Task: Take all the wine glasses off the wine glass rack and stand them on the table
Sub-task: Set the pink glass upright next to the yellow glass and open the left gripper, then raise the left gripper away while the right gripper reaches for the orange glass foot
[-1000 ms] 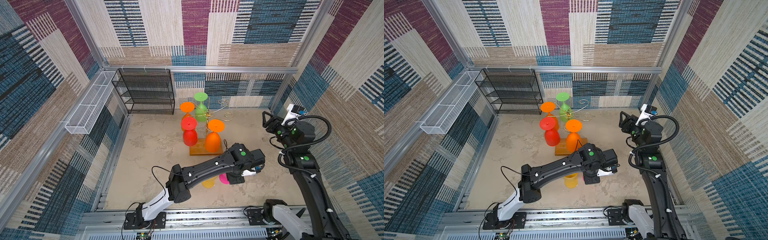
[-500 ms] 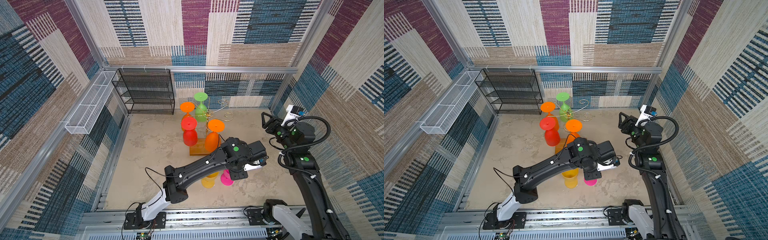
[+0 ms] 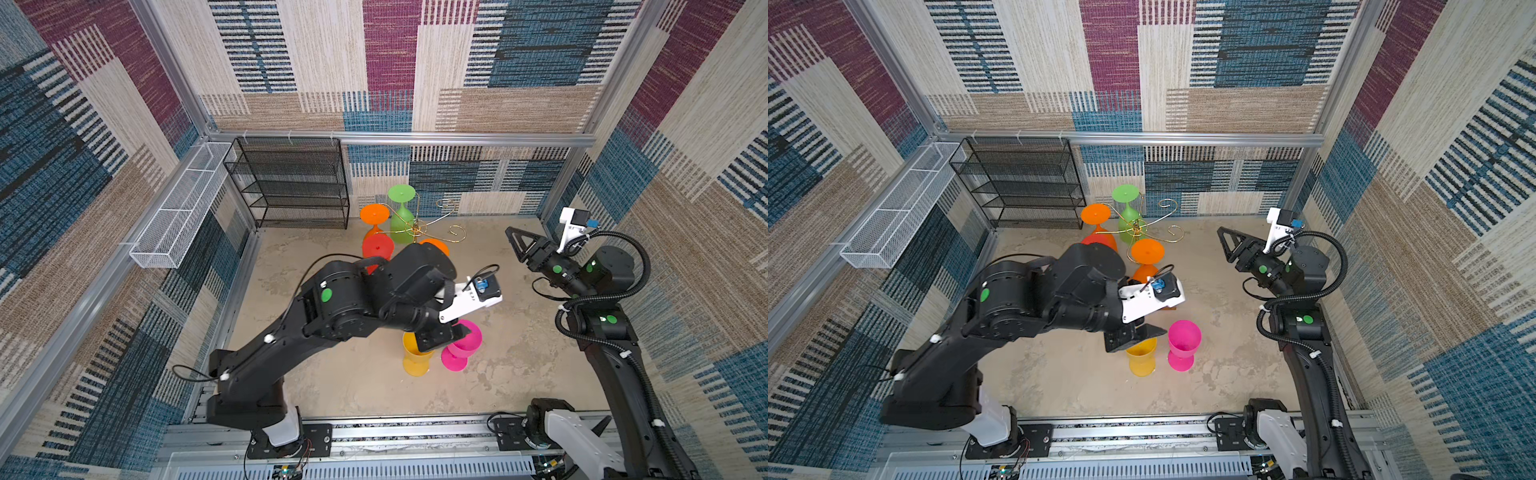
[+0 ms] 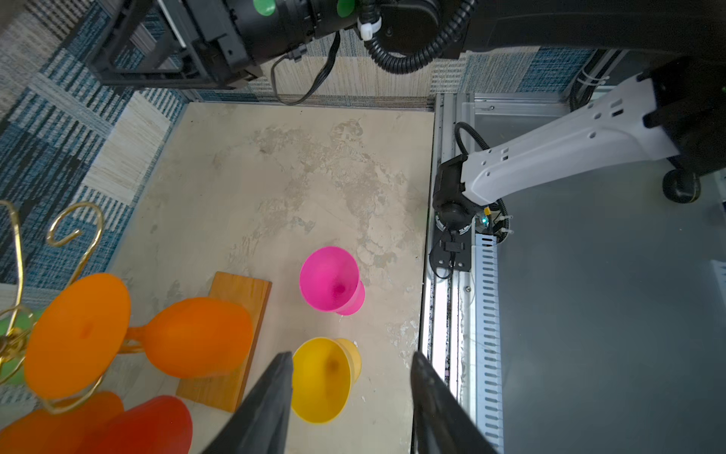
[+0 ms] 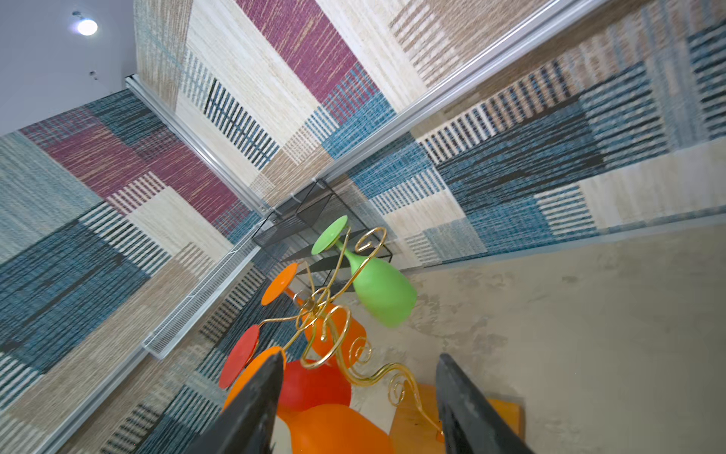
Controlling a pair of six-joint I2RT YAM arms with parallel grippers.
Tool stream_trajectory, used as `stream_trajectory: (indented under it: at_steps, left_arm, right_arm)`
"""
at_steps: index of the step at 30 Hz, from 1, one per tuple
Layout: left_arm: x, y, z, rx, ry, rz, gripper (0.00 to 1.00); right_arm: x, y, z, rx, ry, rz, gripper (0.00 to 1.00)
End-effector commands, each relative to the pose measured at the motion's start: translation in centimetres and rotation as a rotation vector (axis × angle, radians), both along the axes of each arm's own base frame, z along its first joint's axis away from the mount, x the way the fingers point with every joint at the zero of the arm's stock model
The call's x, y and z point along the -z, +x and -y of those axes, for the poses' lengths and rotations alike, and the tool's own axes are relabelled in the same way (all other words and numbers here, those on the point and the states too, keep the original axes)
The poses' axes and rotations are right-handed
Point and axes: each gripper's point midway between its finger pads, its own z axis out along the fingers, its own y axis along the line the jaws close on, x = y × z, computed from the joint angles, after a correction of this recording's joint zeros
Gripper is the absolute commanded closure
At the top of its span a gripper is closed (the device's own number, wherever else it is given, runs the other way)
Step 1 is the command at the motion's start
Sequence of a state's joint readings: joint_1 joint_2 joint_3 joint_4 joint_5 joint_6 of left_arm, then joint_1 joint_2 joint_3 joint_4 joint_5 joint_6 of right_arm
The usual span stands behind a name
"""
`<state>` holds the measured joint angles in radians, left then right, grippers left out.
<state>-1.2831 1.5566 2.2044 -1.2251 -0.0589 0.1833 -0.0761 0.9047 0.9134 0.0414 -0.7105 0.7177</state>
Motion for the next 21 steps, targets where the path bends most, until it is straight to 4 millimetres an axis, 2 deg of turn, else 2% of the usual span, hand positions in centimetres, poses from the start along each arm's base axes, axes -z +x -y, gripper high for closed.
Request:
stream_trajectory:
  at_steps: [1,4,9,15,21]
  left_arm:
    - [-5.0,2.8,-1.8,-0.176,-0.237,0.145,0.47]
    - [-6.4,3.6,-5.7,-0.288,-0.321,0.196,0.47]
    - [-6.7,4.9,-10.1,-0.443,-0.357,0.253,0.47]
    - [-6.0,5.8,-12.9,-0.542,-0.387,0.283,0.47]
    - [-5.4,5.7,-14.5,-0.566,-0.412,0.268,0.47]
  right_arm:
    - [-1.0,-2.3,-2.4,-0.190,0.081,-0.001,0.39]
    - [-1.2,-3.2,-3.1,-0.235,0.092,-0.021,0.41]
    - [-1.6,-4.3,-5.6,-0.325,0.104,-0.056,0.45]
    - [0.7,-4.5,-9.8,-0.417,0.093,-0.160,0.50]
    - [1.5,-4.2,-11.7,-0.440,0.085,-0.202,0.53]
